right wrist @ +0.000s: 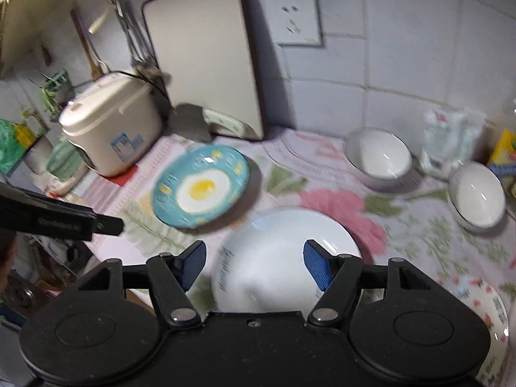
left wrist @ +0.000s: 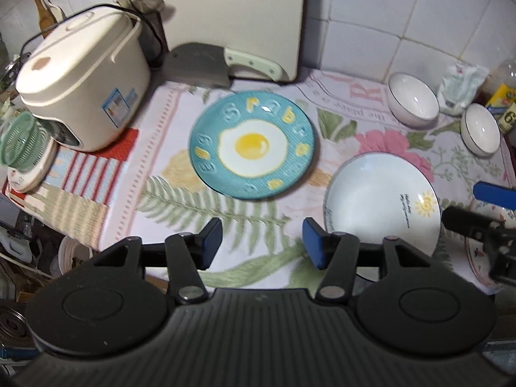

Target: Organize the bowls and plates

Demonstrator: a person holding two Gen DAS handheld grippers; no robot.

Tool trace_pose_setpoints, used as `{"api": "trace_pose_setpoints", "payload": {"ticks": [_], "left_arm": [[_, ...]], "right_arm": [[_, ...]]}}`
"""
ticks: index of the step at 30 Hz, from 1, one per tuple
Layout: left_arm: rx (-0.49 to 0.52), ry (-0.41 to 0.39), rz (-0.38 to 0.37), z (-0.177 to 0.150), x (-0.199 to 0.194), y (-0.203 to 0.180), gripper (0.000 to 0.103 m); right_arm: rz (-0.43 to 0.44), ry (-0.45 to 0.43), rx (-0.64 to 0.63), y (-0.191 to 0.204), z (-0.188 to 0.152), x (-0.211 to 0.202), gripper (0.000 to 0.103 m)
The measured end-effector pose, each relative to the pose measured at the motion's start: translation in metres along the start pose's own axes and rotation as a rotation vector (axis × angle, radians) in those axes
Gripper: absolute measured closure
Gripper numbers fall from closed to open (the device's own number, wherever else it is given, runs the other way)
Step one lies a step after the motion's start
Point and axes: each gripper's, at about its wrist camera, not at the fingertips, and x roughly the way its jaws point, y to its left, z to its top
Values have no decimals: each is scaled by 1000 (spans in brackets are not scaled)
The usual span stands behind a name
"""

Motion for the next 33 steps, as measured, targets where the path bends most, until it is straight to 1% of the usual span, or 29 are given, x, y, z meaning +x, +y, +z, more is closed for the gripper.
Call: {"api": "trace_pose_setpoints", "payload": {"ticks": [2, 4, 6, 9, 14, 15, 16, 20, 22, 24, 27, 31, 33], "left_arm": [[-2, -16, 0, 9, -2, 11, 44], [-8, -34, -5, 19, 0, 22, 38], [-15, -41, 6, 28, 8, 34, 37], [-24, -26, 45, 39, 23, 51, 35], [-35, -31, 27, 47, 58, 78, 34], [-40, -31, 29, 49, 66, 81, 34], [-45, -40, 25, 51, 74, 84, 34], [-72, -98, 6, 52, 104, 95, 34], [-67, -105, 18, 52, 123, 97, 36], [-68, -105, 19, 52, 142, 100, 36], [-95, -91, -14, 51, 168, 108, 37], [-96, -76, -12, 50, 195, 112, 37], [-89, -49, -9, 50, 205, 113, 37]], "right_arm": [[25, -18, -1, 10, 14, 2, 31], [47, -38, -9, 18, 25, 8, 31], [59, -60, -8, 24, 33, 18, 31], [61, -89, -9, 30, 42, 40, 31], [62, -144, -60, 42, 47, 77, 31], [51, -143, -63, 44, 47, 86, 31], [40, -134, -61, 44, 47, 94, 31], [39, -109, -41, 41, 45, 130, 31], [25, -93, -24, 38, 43, 150, 31], [-5, -76, -21, 34, 41, 169, 31], [-37, -52, 9, 27, 36, 195, 31], [-29, -8, 68, 18, 32, 222, 31], [-26, 15, 84, 15, 30, 230, 36]]}}
